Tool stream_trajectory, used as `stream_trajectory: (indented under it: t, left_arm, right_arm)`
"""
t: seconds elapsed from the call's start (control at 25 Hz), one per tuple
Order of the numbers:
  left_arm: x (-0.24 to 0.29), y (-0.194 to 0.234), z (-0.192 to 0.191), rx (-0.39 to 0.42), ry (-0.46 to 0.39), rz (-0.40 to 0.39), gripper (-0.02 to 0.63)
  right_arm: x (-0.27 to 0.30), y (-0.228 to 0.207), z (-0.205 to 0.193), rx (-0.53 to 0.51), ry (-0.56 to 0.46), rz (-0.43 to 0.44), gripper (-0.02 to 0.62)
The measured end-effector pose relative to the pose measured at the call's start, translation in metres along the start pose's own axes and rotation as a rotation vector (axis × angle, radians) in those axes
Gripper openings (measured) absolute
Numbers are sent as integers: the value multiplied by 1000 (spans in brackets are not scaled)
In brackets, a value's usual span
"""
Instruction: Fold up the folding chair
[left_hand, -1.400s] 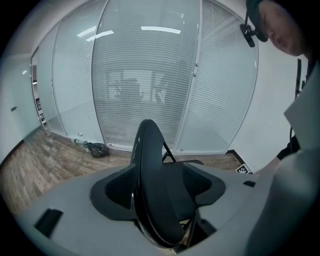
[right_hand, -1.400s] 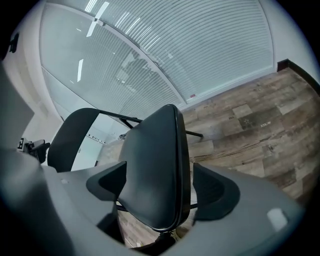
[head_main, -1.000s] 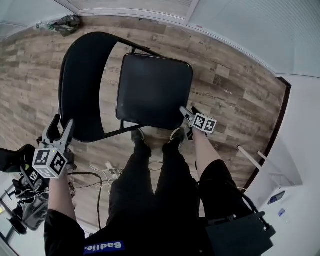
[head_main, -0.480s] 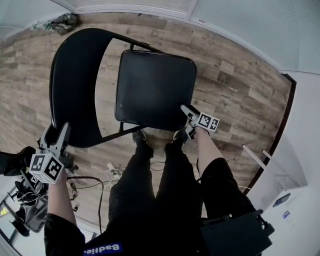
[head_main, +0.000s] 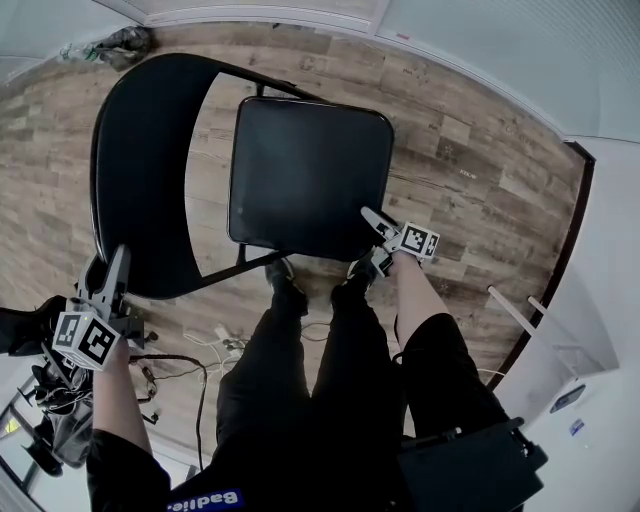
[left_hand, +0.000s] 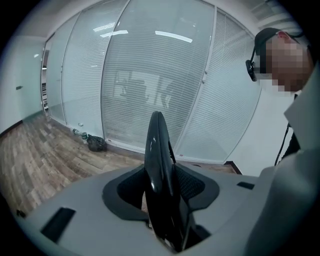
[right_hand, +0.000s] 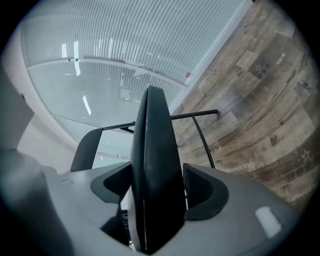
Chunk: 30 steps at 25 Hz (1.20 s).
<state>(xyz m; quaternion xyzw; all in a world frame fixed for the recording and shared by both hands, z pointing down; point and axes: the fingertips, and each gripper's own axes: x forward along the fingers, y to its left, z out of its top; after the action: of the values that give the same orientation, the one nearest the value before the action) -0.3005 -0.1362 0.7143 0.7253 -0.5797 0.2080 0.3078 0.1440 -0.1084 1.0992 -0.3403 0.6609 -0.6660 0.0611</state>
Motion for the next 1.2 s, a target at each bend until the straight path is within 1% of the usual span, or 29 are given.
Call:
stream_trajectory:
  t: [0.16, 0.32, 0.48, 0.68, 0.8, 0.92, 1.2]
  left_arm:
    - [-1, 4, -4, -12, -4, -10, 169]
    - [-3, -1, 1, -20, 3, 4, 164]
    - [-12, -7, 10, -17, -14, 3, 161]
    - [-24, -19, 22, -21, -19, -3, 152]
    - [-32, -26, 24, -18, -33, -28, 147]
    - [-39, -34, 28, -15, -38, -57, 140]
    - [-54, -59, 45, -18, -29, -110, 123]
  right_arm:
    - [-2, 2, 0, -44, -28, -38, 295]
    - [-2, 8, 0, -55, -31, -54, 293]
    - [-1, 24, -3, -61, -21, -70, 292]
    - [-2, 48, -9, -60, 1, -117, 291]
    - [-6, 59, -16, -40, 14, -149, 291]
    - [-10, 72, -22, -36, 4, -172, 291]
    - [-10, 115, -26, -37, -12, -190, 278]
